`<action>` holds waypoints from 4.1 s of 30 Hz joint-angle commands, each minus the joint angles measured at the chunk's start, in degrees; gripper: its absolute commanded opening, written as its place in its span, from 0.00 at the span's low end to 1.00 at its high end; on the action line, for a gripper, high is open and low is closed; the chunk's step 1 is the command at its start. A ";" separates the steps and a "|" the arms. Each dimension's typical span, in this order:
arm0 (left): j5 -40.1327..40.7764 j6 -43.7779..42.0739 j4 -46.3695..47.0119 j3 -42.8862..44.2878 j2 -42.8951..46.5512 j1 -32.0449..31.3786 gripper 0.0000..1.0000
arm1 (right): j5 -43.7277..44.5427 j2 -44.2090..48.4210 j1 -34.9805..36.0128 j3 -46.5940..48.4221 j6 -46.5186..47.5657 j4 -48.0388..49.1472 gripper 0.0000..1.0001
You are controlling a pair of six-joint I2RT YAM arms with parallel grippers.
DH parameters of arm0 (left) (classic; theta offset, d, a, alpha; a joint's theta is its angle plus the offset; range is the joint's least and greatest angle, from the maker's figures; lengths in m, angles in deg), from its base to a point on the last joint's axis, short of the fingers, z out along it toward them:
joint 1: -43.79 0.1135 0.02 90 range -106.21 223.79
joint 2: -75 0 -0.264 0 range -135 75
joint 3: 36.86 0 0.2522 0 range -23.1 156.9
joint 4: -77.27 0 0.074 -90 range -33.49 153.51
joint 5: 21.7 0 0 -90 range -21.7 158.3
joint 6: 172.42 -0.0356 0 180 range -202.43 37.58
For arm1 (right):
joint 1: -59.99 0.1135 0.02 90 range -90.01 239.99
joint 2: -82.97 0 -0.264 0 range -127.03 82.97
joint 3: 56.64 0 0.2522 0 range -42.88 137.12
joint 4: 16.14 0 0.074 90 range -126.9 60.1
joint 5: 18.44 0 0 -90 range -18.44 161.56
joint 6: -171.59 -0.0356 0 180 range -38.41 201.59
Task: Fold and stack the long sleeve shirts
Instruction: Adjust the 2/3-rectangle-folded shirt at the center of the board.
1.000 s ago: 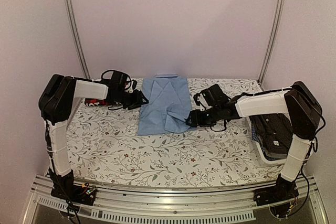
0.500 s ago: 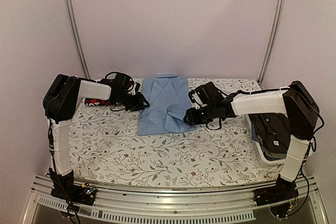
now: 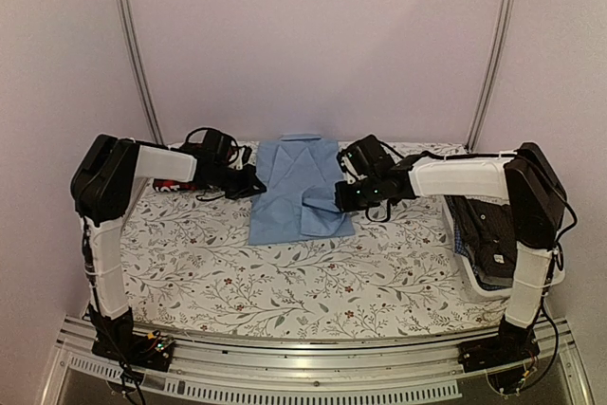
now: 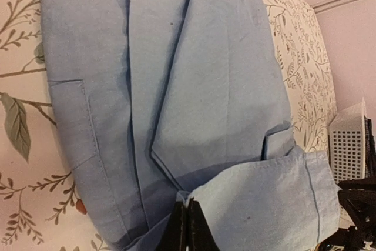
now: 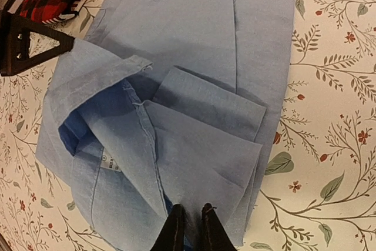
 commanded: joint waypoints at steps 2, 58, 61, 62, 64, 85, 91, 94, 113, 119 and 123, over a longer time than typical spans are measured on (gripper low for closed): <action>2.29 -0.14 6.23 -3.77 6.26 -0.21 0.00 | 4.32 -1.74 -0.01 5.17 1.49 -2.53 0.10; 3.41 1.79 18.73 -12.03 9.55 -0.29 0.00 | -14.04 -7.07 -5.25 13.59 12.21 -8.11 0.37; 3.15 1.84 18.71 -12.03 9.67 -0.31 0.00 | -14.36 -7.49 -5.06 13.76 12.19 -8.20 0.31; 3.08 1.82 18.70 -12.11 9.75 -0.36 0.00 | -14.36 -7.61 -5.04 13.84 12.16 -8.32 0.30; 2.92 1.72 18.89 -12.40 10.04 -0.34 0.00 | -14.07 -7.63 -4.83 13.74 12.16 -8.74 0.24; 0.53 0.07 27.90 -20.79 16.35 -1.53 0.00 | 0.12 -0.79 -2.75 6.89 8.77 -3.74 0.01; 0.59 0.02 31.31 -23.41 17.72 -1.66 0.00 | 5.82 -0.43 -2.82 7.42 7.00 -0.53 0.00; 1.04 -0.04 33.06 -24.31 18.06 -1.69 0.01 | 6.90 -2.07 -2.82 9.88 7.12 0.39 0.00; 7.51 1.89 40.36 -23.38 13.10 -2.30 0.02 | -0.38 -17.06 -7.86 26.07 4.55 -7.49 0.05; 4.83 1.41 42.55 -29.22 16.80 -4.21 0.01 | -4.70 -10.84 -7.85 14.57 3.25 -1.40 0.06; 2.22 0.92 45.50 -34.58 20.14 -5.12 0.01 | -5.71 -8.59 -7.71 9.21 2.50 1.22 0.06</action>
